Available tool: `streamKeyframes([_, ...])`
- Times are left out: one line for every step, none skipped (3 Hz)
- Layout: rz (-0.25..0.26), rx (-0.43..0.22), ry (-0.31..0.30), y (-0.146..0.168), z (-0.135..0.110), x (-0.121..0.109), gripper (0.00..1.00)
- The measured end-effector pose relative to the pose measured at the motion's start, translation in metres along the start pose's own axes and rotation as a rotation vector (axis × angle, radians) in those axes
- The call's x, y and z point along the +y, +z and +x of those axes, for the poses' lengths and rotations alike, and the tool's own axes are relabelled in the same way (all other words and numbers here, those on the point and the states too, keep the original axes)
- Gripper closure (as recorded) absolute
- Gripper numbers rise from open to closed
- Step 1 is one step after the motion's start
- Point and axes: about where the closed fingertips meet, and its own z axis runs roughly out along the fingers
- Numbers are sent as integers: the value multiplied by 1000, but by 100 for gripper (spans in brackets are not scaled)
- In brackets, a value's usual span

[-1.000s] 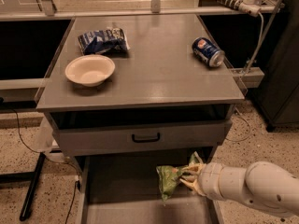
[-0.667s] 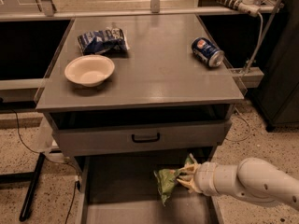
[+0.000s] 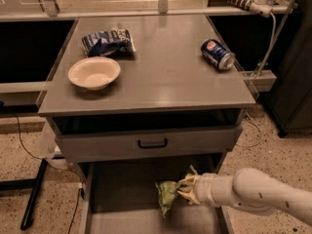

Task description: Place green jalapeno chip bag into middle drawer

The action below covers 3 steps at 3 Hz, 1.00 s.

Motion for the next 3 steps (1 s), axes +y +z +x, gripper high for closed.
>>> streamKeyframes([-14,11,-9,52,18,-4,100])
streamKeyframes([-19,-2,-9,91,33,-7,100])
streamKeyframes([-45,-7,4,114,48,-1,100])
